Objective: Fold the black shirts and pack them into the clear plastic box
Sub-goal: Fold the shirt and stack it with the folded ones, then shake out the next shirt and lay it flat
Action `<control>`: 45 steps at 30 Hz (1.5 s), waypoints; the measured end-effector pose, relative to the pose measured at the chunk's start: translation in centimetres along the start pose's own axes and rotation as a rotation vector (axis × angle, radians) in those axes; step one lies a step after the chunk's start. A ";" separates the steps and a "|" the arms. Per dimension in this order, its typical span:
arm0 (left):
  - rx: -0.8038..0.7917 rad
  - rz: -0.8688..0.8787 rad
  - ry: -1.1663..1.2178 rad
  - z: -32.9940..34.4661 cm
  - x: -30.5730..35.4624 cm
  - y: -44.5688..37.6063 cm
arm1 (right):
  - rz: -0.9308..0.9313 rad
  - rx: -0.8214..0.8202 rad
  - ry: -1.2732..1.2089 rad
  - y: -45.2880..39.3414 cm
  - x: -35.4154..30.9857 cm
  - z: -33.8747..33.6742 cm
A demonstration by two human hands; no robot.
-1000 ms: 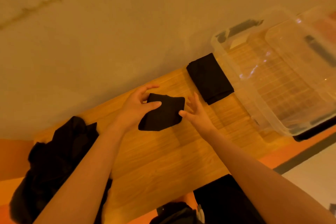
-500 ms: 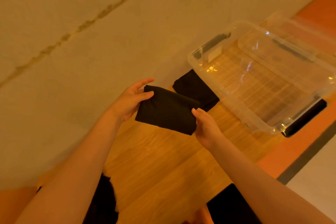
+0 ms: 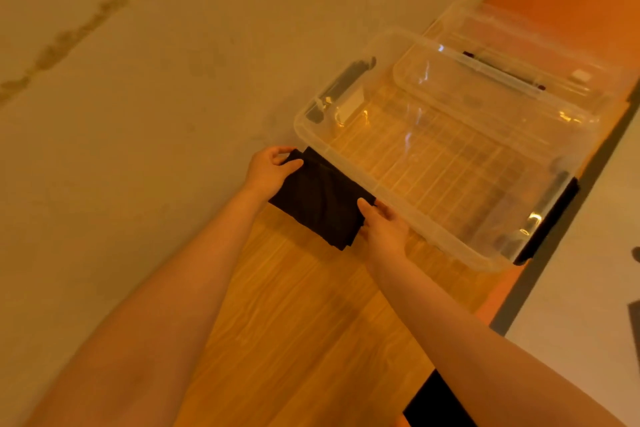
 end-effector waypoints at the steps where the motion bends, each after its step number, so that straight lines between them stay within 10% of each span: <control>1: 0.018 0.012 -0.026 0.2 0.0 -0.5 | -0.017 0.036 0.021 -0.3 0.1 -0.1; 12: 0.507 0.245 -0.250 0.5 -0.2 0.4 | -0.277 0.113 0.416 0.8 0.1 -0.8; 19: 0.212 0.135 -0.506 5.5 -5.0 5.7 | -1.253 -0.479 1.374 4.0 -0.3 3.3; 25: 0.088 0.136 -0.790 5.0 -5.2 4.9 | -0.940 -0.548 1.886 0.0 0.8 4.2; 32: 0.061 0.040 -0.861 2.8 -5.0 8.6 | -0.925 -0.515 1.910 1.9 0.5 4.1; 45: 0.424 -0.456 -0.814 -9.1 -18.9 32.0 | -1.036 -1.311 2.015 18.3 18.2 10.4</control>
Point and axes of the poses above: each hand's wrist, its own y-axis away from the middle knuckle, its own z-axis out of the palm, x = y × z, the point moved 6 cm from there along -y, towards the middle knuckle, and after that the axes turned 9 degrees about -y, right-handed, at the moved point
